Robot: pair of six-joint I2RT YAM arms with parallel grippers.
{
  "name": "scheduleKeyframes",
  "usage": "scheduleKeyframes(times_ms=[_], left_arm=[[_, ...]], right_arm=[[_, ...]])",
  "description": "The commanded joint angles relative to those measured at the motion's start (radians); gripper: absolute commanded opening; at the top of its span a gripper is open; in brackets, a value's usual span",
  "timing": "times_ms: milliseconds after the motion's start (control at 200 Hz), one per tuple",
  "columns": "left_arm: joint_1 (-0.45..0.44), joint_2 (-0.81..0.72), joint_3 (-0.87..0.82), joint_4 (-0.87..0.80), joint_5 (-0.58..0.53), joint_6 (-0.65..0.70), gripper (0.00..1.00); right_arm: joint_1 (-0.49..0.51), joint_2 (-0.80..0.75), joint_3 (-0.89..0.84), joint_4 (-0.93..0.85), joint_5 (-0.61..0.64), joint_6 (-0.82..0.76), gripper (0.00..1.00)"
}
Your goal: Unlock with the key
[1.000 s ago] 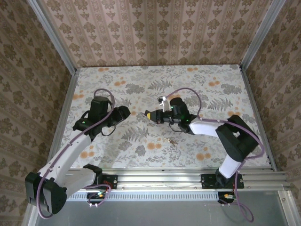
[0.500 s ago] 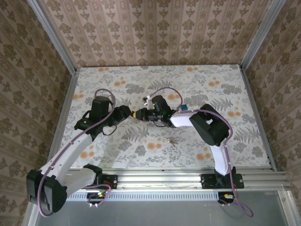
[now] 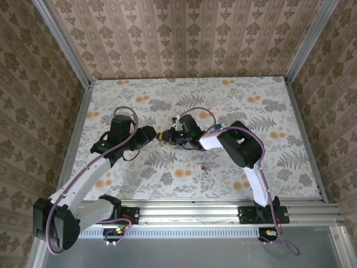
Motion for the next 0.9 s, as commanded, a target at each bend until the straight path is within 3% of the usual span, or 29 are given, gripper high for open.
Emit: scheduleKeyframes(times_ms=[0, 255, 535, 895], left_arm=[[0.0, 0.005, -0.014, 0.025, 0.016, -0.015, 0.55], [0.0, 0.003, -0.027, 0.031, 0.016, -0.022, 0.55], [0.0, 0.007, -0.034, 0.046, 0.016, -0.025, 0.55], [-0.019, 0.051, -0.042, 0.085, 0.025, -0.022, 0.58]], right_arm=[[-0.005, 0.013, -0.011, 0.055, -0.004, 0.033, 0.08], [-0.017, -0.038, -0.03, -0.089, 0.035, -0.007, 0.27], [-0.028, -0.184, -0.068, -0.402, 0.129, -0.161, 0.3], [-0.046, -0.493, -0.264, -0.614, 0.293, -0.33, 0.31]])
